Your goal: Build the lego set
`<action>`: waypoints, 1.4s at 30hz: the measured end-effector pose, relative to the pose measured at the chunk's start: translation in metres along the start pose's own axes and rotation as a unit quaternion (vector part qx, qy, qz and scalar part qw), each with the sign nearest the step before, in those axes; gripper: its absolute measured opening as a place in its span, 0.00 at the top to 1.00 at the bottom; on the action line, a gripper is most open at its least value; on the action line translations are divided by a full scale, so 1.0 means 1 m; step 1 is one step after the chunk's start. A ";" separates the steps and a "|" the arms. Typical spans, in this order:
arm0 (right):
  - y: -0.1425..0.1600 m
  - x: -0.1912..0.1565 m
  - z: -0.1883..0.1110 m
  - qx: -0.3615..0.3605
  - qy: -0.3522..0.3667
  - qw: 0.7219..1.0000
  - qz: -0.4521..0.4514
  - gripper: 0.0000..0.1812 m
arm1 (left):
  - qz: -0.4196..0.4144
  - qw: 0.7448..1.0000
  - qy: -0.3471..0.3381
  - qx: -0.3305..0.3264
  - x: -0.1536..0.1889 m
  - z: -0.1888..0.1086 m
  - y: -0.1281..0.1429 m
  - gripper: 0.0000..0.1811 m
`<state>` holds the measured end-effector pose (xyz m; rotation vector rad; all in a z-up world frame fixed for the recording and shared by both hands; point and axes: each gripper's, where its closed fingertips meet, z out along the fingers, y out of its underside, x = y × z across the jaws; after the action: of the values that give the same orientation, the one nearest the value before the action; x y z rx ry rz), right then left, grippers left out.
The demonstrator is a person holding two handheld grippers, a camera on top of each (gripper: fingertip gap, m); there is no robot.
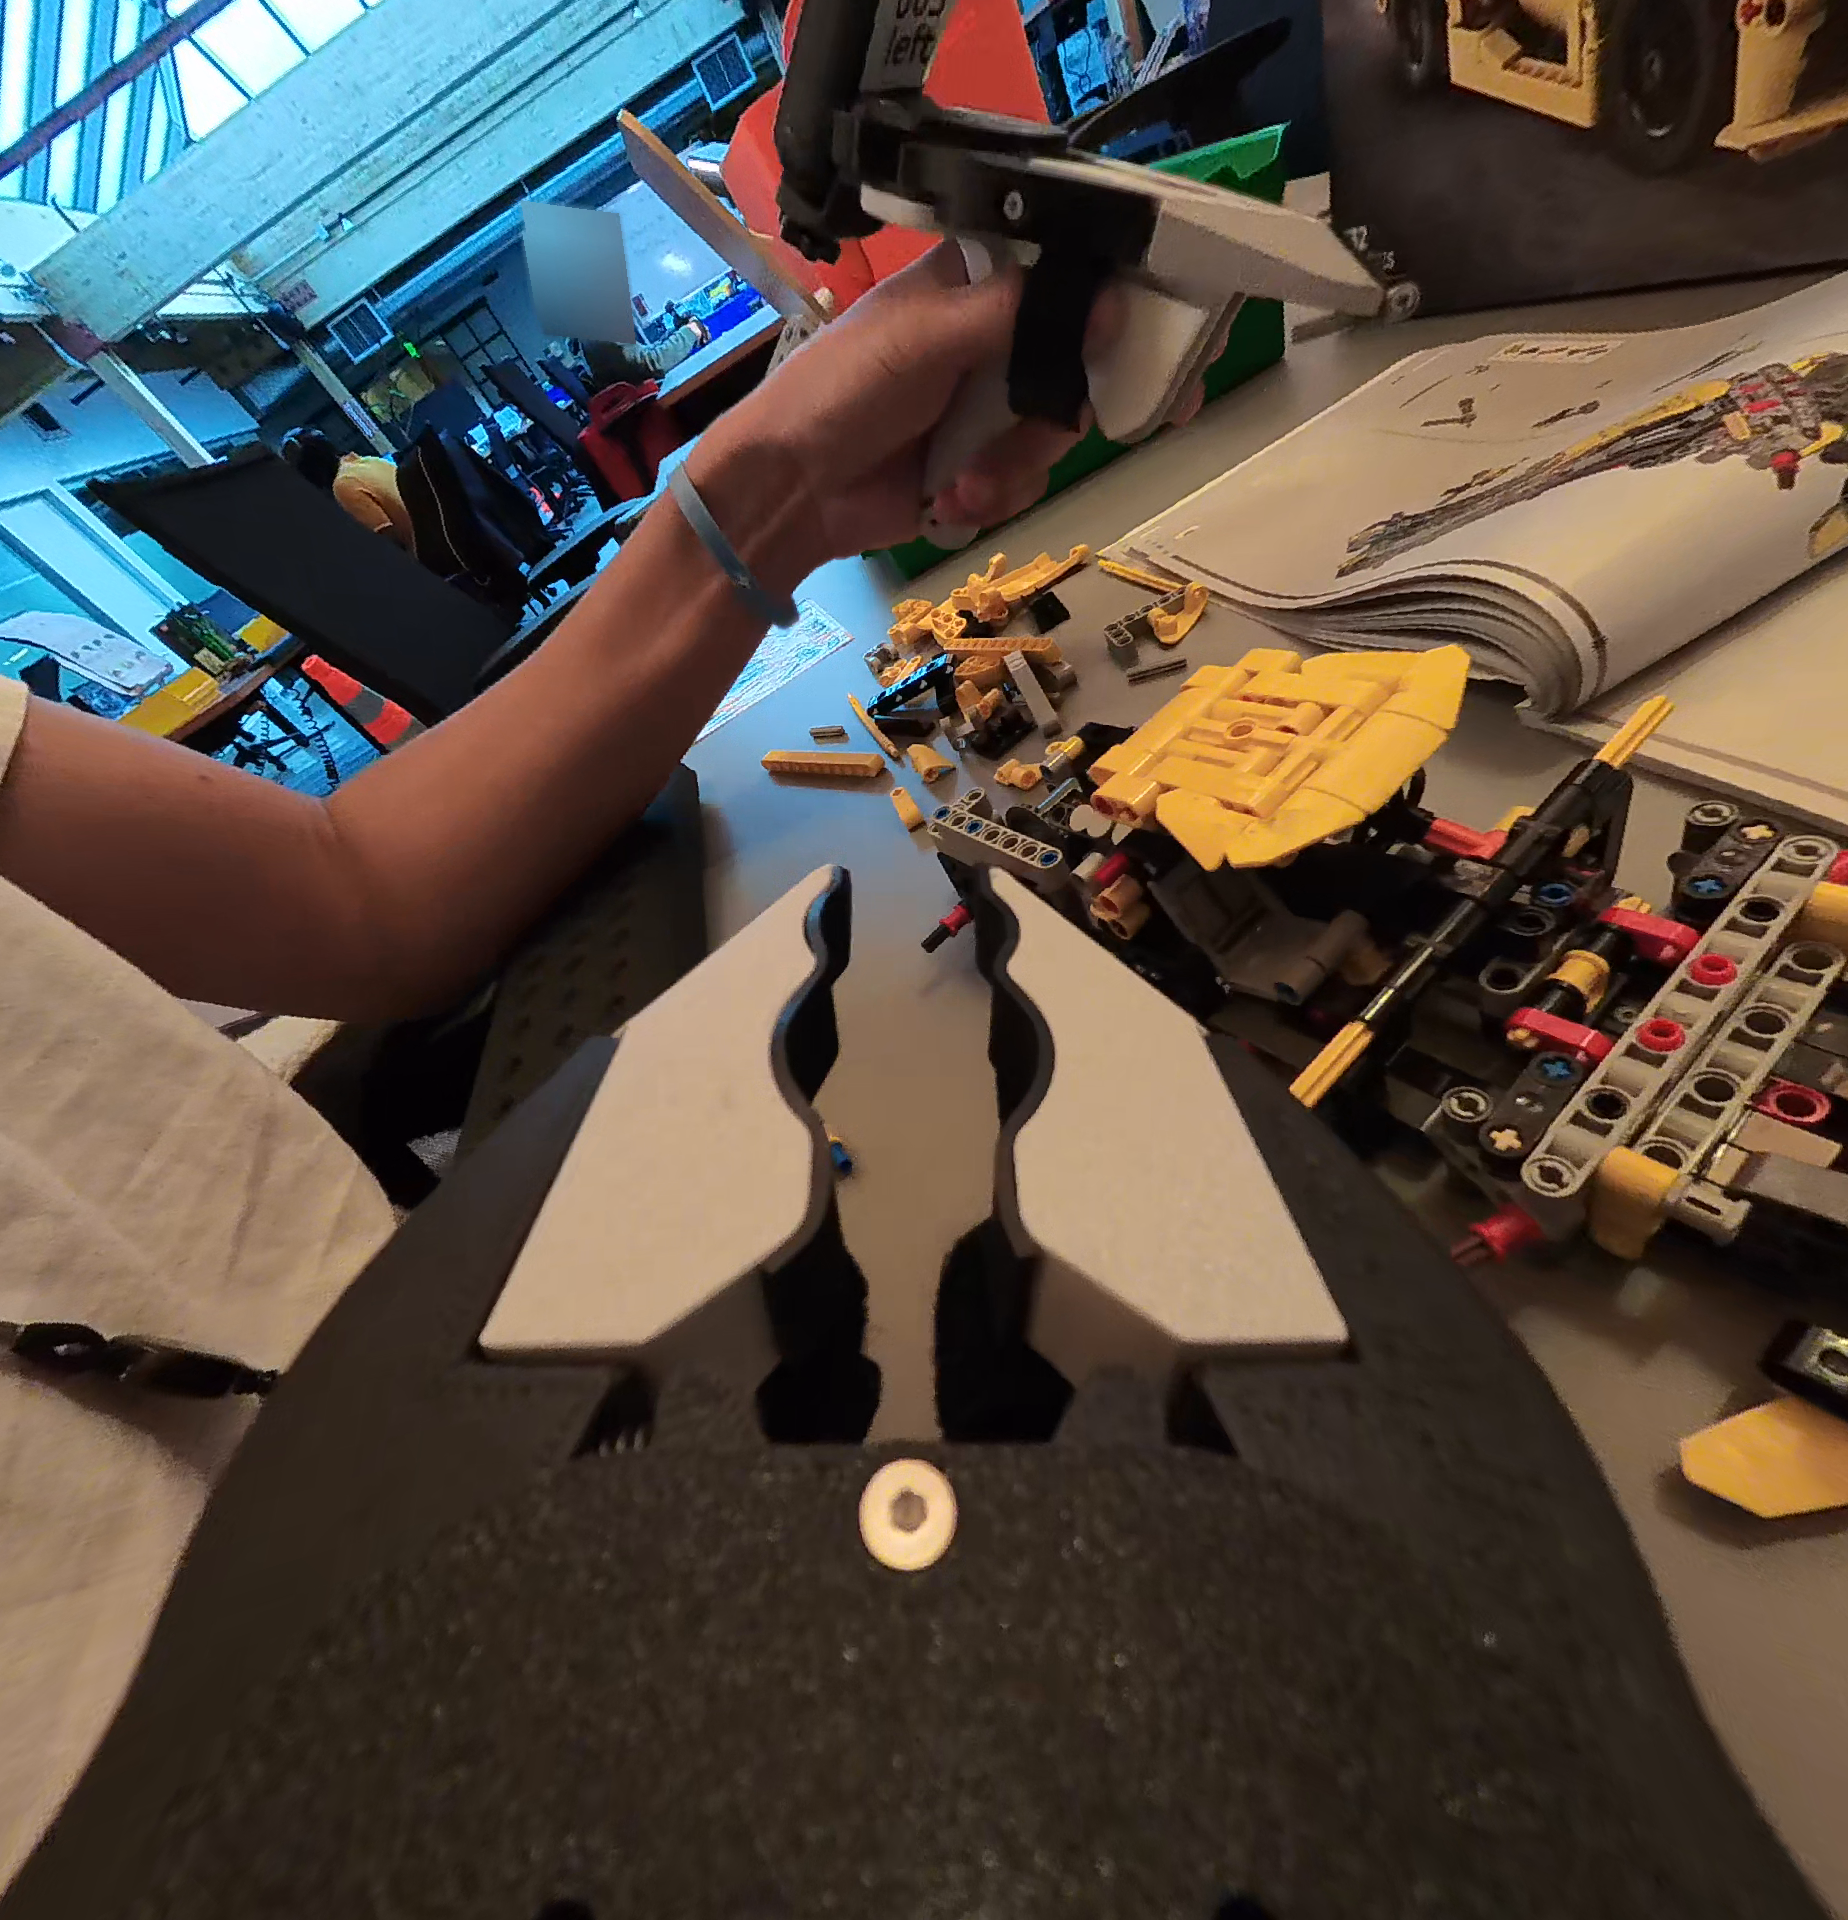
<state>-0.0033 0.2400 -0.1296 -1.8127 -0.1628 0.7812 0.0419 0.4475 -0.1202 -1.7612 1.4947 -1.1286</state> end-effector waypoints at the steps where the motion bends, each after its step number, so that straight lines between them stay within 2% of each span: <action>1: 0.001 0.000 0.000 -0.002 0.000 1.000 0.000 0.87 | 0.001 1.000 0.000 0.001 0.000 0.000 0.000 0.97; 7: 0.012 0.000 0.004 -0.040 0.006 0.999 -0.001 0.87 | 0.007 1.000 -0.002 0.011 0.005 0.000 0.004 0.97; 11: 0.021 -0.001 0.002 -0.083 0.009 0.995 -0.059 0.86 | -0.001 1.000 -0.008 0.026 0.004 -0.004 0.005 0.97; 14: 0.039 -0.019 0.001 -0.139 -0.034 0.983 -0.114 0.83 | -0.005 0.999 -0.018 0.038 0.016 -0.007 0.003 0.97; 19: 0.075 -0.029 0.004 -0.217 -0.074 0.955 -0.187 0.85 | 0.062 0.996 -0.010 0.056 0.051 -0.010 -0.007 0.97; 23: 0.094 -0.034 0.014 -0.259 -0.091 0.934 -0.228 0.86 | 0.048 0.996 0.021 0.067 0.062 -0.009 -0.012 0.97; 27: 0.094 -0.035 0.020 -0.260 -0.084 0.928 -0.253 0.86 | 0.046 0.997 0.021 0.066 0.060 -0.010 -0.011 0.97; 42: 0.096 -0.026 0.015 -0.271 -0.063 0.929 -0.244 0.89 | 0.039 0.998 0.007 0.053 0.048 -0.010 -0.005 0.97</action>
<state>-0.0569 0.2019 -0.2060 -2.1001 -0.9563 0.5168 0.0366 0.4026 -0.0994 -1.6141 1.4699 -1.1611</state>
